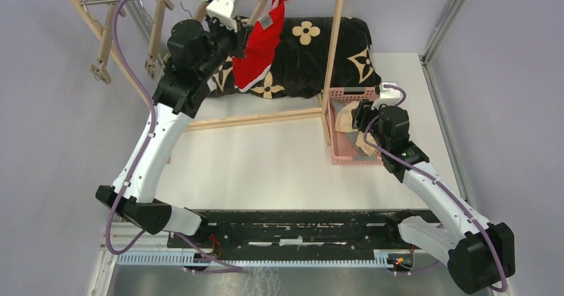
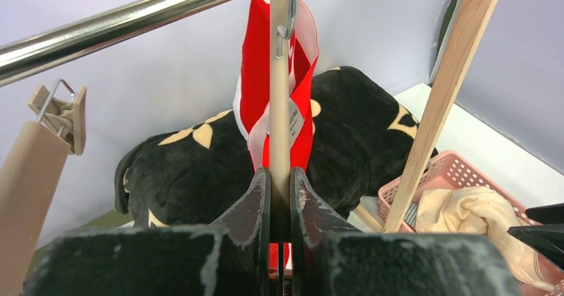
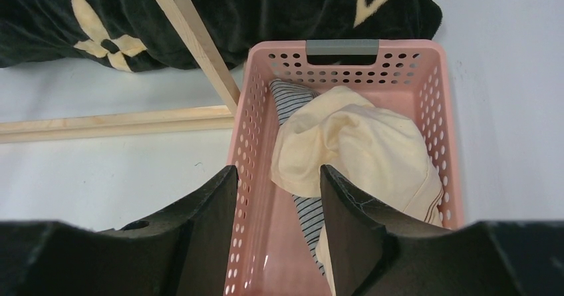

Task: Remove the underwear clipped to the hanger

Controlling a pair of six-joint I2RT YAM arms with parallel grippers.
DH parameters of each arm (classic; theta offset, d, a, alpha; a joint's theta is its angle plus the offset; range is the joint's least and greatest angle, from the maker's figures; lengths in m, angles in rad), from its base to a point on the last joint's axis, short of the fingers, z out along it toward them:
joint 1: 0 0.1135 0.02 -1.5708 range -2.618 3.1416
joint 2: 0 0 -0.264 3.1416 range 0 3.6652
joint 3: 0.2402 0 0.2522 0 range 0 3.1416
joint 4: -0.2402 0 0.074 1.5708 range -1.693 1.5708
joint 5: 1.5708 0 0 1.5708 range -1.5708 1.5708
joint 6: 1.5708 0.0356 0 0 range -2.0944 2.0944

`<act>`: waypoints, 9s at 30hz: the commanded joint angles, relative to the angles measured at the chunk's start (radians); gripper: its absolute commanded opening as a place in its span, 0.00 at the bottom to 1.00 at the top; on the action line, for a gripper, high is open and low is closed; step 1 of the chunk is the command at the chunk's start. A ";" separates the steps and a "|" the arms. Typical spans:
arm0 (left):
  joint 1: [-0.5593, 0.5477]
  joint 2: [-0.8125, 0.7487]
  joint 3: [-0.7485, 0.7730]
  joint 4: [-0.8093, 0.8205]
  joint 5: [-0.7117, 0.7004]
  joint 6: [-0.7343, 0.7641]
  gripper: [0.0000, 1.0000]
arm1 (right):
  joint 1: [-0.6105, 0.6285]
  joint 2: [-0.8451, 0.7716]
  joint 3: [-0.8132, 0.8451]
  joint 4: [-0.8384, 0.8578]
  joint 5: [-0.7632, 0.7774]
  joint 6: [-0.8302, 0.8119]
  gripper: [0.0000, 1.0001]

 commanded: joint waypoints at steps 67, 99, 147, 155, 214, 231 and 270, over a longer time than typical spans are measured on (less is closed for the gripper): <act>-0.004 -0.821 -0.969 0.094 0.700 -0.368 0.03 | -0.014 0.253 0.505 -0.090 -1.540 -0.355 0.67; -0.004 -0.862 -0.974 0.054 0.677 -0.368 0.03 | -0.014 0.343 0.650 -0.077 -1.538 -0.330 0.69; -0.003 -0.818 -1.059 0.449 0.551 -0.503 0.03 | -0.015 0.252 0.264 0.940 -1.202 0.399 0.56; -0.004 -0.807 -1.211 0.785 0.508 -0.675 0.03 | -0.008 0.351 0.211 1.406 -1.054 0.755 0.54; -0.153 -0.659 -1.286 1.207 0.408 -0.744 0.03 | 0.163 0.425 0.303 1.406 -1.011 0.711 0.76; -0.159 -0.592 -1.296 1.287 0.417 -0.778 0.03 | 0.175 0.448 0.338 1.330 -1.014 0.673 0.11; -0.161 -0.670 -1.353 0.994 0.479 -0.653 0.51 | 0.176 0.351 0.306 1.228 -0.950 0.579 0.01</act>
